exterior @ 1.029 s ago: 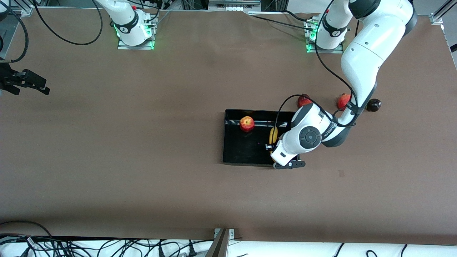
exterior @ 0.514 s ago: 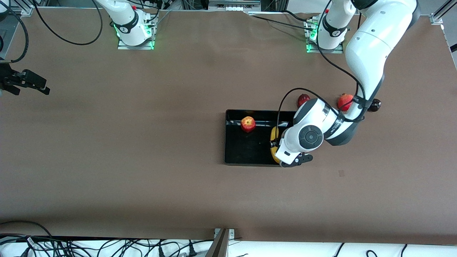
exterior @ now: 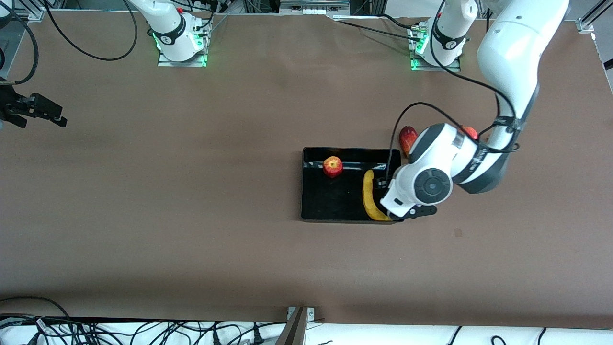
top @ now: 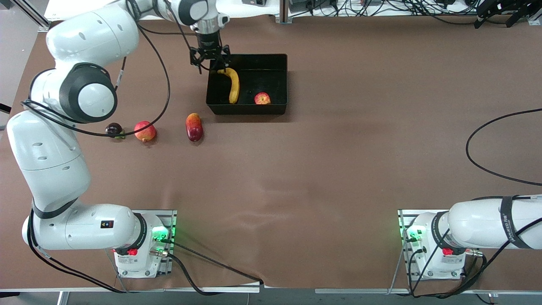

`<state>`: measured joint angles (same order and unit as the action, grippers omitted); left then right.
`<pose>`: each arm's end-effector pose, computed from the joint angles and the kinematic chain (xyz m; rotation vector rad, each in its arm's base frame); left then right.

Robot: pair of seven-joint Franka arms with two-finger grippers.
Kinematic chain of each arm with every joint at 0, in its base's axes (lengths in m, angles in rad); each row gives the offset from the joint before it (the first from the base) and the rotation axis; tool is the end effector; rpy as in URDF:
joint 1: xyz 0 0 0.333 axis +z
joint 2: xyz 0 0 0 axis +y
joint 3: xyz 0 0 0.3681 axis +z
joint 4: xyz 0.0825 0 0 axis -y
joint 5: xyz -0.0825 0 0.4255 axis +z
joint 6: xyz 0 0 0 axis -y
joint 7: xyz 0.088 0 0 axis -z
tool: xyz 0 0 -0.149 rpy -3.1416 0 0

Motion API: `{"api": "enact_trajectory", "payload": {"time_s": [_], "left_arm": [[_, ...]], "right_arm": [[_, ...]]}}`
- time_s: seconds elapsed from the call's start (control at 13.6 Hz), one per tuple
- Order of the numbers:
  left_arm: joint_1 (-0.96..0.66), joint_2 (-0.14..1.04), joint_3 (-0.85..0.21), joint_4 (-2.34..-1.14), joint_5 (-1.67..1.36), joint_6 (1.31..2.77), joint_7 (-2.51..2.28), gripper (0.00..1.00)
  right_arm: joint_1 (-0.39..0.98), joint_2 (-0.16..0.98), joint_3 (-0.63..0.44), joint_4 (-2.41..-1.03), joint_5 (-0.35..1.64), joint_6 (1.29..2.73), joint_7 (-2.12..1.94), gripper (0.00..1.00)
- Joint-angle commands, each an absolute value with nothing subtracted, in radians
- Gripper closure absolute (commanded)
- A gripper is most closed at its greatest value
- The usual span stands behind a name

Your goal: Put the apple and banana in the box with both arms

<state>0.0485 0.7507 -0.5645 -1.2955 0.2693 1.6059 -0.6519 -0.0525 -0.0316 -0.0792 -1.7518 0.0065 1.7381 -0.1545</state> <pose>0.7065 -0.2529 0.3059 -3.0128 -0.2165 0.5261 0.5894 -0.0778 0.5743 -3.1350 -0.0342 -0.0296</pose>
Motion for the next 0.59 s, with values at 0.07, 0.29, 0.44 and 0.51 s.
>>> {"api": "enact_trajectory", "payload": {"time_s": [0.07,0.29,0.44,0.51], "left_arm": [[0.173,0.586,-0.557,-1.310,0.210,1.497,-0.465,0.00],[0.267,0.470,-0.549,-1.324,0.199,1.451,-0.362,0.00],[0.314,0.384,-0.523,-1.330,0.195,1.422,-0.263,0.00],[0.333,0.338,-0.499,-1.339,0.174,1.419,-0.217,0.00]], "right_arm": [[-0.060,-0.040,-0.078,-1.761,0.023,1.743,-0.172,0.00],[-0.060,-0.038,-0.078,-1.761,0.023,1.743,-0.172,0.00],[-0.060,-0.037,-0.078,-1.761,0.023,1.744,-0.170,0.00],[-0.060,-0.035,-0.078,-1.761,0.023,1.744,-0.172,0.00]]}}
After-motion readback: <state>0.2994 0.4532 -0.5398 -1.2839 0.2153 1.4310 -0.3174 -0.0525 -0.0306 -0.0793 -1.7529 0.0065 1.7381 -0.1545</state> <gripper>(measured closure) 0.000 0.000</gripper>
